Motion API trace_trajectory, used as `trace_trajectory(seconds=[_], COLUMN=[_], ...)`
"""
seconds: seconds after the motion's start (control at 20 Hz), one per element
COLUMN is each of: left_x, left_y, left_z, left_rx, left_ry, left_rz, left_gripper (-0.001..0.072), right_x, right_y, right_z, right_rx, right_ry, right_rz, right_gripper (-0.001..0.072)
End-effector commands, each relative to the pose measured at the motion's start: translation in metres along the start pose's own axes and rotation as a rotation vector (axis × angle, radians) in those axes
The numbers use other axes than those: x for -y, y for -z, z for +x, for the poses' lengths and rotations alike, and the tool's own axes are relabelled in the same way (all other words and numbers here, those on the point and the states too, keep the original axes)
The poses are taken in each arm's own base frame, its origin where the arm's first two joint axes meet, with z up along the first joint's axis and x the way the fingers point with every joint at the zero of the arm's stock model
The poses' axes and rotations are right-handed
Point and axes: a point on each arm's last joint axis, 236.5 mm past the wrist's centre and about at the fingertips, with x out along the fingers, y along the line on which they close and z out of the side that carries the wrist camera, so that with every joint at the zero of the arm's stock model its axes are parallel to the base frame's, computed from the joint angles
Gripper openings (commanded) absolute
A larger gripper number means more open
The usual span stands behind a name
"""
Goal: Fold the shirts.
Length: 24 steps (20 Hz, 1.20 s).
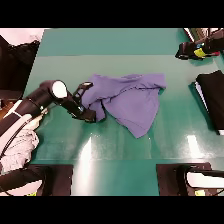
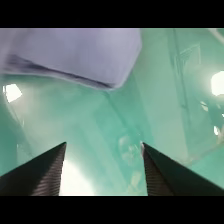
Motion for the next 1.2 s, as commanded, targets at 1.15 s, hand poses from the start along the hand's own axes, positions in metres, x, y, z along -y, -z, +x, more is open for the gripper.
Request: trace_trajectory(seconds=[1.15], left_x=[-0.058], left_y=[-0.032], left_z=[0.045], left_rx=[0.138], left_ry=[-0.202], left_rz=[-0.035], left_gripper=[0.0546], right_x=[0.000], right_y=[0.027], right_z=[-0.005], right_rx=[-0.112], right_ry=[0.003], right_rz=[-0.002], right_gripper=[0.0440])
